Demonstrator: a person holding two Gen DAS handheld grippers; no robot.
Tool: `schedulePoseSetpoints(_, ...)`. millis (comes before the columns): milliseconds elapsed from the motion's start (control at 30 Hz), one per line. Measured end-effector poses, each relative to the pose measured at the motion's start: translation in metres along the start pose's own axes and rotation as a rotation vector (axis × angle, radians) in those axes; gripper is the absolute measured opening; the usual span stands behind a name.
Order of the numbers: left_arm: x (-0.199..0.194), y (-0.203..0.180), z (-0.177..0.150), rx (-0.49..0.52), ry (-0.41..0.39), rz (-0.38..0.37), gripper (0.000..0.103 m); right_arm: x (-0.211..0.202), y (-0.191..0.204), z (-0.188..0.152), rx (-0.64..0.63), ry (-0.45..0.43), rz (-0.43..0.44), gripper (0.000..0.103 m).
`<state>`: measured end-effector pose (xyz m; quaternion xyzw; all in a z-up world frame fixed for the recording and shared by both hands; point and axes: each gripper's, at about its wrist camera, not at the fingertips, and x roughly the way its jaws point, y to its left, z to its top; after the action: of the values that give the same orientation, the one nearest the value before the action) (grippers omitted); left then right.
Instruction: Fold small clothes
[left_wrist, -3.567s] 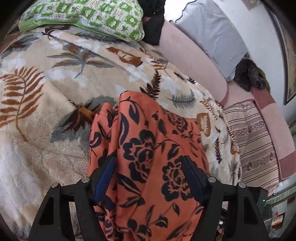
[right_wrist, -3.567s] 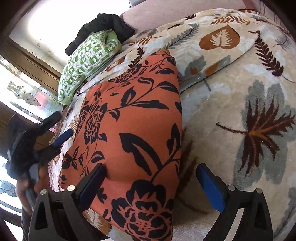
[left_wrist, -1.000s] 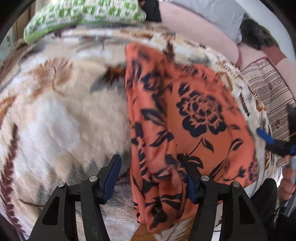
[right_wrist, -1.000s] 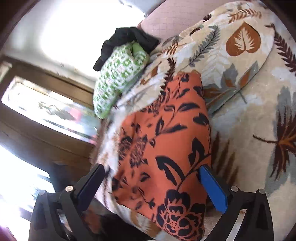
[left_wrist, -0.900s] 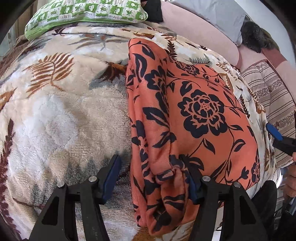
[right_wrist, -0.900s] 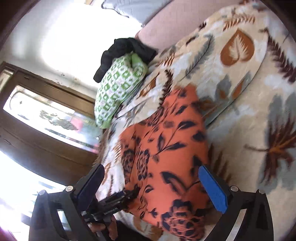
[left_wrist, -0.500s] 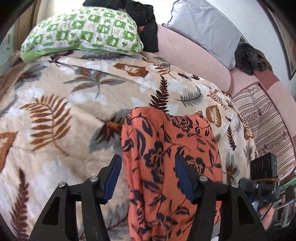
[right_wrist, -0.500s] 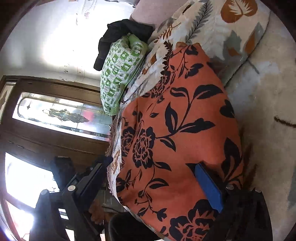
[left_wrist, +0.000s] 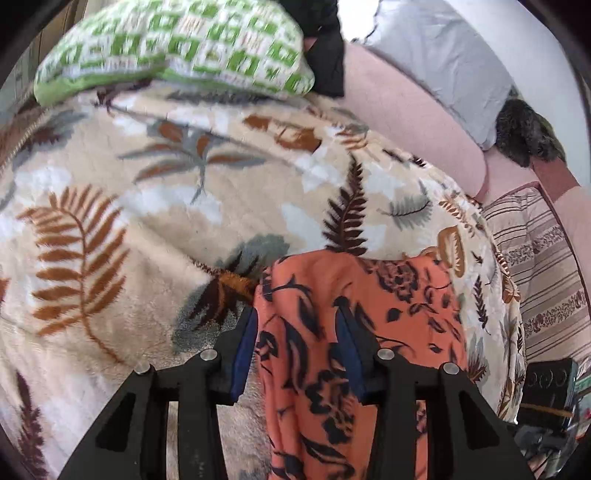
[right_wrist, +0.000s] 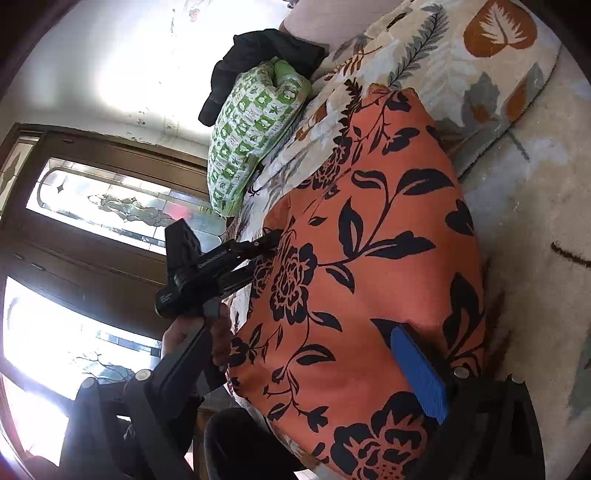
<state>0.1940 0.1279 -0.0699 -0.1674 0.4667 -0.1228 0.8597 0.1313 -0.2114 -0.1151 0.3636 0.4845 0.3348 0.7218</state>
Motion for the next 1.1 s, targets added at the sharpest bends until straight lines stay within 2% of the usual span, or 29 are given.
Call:
schedulePoseSetpoints(67, -0.032, -0.020, -0.012, 0.084, -0.046, -0.038, 0.048, -0.018, 0.007, 0.003, -0.018, -0.037, 0.033, 0.099)
schedulePoseSetpoints(133, -0.051, -0.041, -0.031, 0.141, -0.076, -0.063, 0.066, -0.040, 0.005, 0.009, -0.025, -0.104, 0.020, 0.100)
schedulePoseSetpoints(200, -0.047, -0.058, -0.049, 0.187, -0.053, -0.053, 0.066, -0.051, -0.014, 0.021, 0.035, -0.150, -0.021, 0.101)
schedulePoseSetpoints(233, -0.036, -0.064, -0.058, 0.209, -0.027, -0.014, 0.066, -0.050, -0.028, 0.029, 0.085, -0.146, -0.017, 0.102)
schedulePoseSetpoints(267, -0.020, -0.064, -0.067, 0.228, 0.008, 0.063, 0.066, -0.042, -0.044, 0.037, 0.138, -0.118, 0.005, 0.102)
schedulePoseSetpoints(300, 0.000, -0.059, -0.076, 0.231, 0.059, 0.150, 0.066, -0.031, -0.059, 0.044, 0.191, -0.077, 0.020, 0.102)
schedulePoseSetpoints(333, 0.016, -0.054, -0.084, 0.232, 0.083, 0.199, 0.069, -0.018, -0.069, 0.049, 0.223, -0.028, 0.037, 0.102)
schedulePoseSetpoints(367, 0.019, -0.051, -0.088, 0.235, 0.049, 0.217, 0.073, -0.003, -0.075, 0.053, 0.238, 0.026, 0.049, 0.102)
schedulePoseSetpoints(400, 0.018, -0.046, -0.088, 0.200, 0.053, 0.210, 0.077, 0.004, -0.072, 0.057, 0.223, 0.045, 0.027, 0.102)
schedulePoseSetpoints(433, 0.017, -0.041, -0.087, 0.151, 0.064, 0.191, 0.077, 0.007, -0.065, 0.061, 0.200, 0.052, 0.031, 0.099)
schedulePoseSetpoints(467, 0.017, -0.036, -0.086, 0.126, 0.069, 0.178, 0.077, 0.007, -0.056, 0.064, 0.169, 0.048, 0.031, 0.088)
schedulePoseSetpoints(500, 0.018, -0.033, -0.086, 0.118, 0.070, 0.171, 0.077, 0.005, -0.043, 0.065, 0.116, 0.027, -0.029, 0.077)
schedulePoseSetpoints(567, 0.019, -0.030, -0.089, 0.099, 0.069, 0.148, 0.078, 0.010, -0.036, 0.064, 0.055, 0.024, -0.127, 0.041)
schedulePoseSetpoints(600, 0.020, -0.030, -0.089, 0.096, 0.070, 0.144, 0.079, 0.017, -0.046, 0.062, 0.071, 0.041, -0.206, 0.038)
schedulePoseSetpoints(633, 0.020, -0.030, -0.089, 0.103, 0.067, 0.150, 0.079, 0.025, -0.061, 0.058, 0.093, 0.066, -0.262, 0.038)
schedulePoseSetpoints(667, 0.021, -0.029, -0.089, 0.106, 0.061, 0.151, 0.080, 0.025, -0.068, 0.056, 0.107, 0.053, -0.237, 0.039)
schedulePoseSetpoints(833, 0.021, -0.025, -0.090, 0.095, 0.047, 0.133, 0.080, 0.014, -0.030, 0.052, -0.014, 0.024, -0.322, 0.040)
schedulePoseSetpoints(900, 0.019, -0.024, -0.091, 0.096, 0.044, 0.129, 0.080, 0.009, -0.018, 0.055, -0.059, 0.013, -0.366, 0.051)
schedulePoseSetpoints(933, 0.019, -0.024, -0.091, 0.097, 0.042, 0.130, 0.080, 0.009, -0.014, 0.058, -0.072, 0.017, -0.373, 0.077)
schedulePoseSetpoints(967, 0.018, -0.024, -0.092, 0.096, 0.041, 0.128, 0.080, 0.008, -0.010, 0.062, -0.080, 0.005, -0.386, 0.089)
schedulePoseSetpoints(1100, 0.017, -0.024, -0.092, 0.092, 0.039, 0.126, 0.080, 0.016, -0.005, 0.086, -0.064, -0.046, -0.407, 0.089)
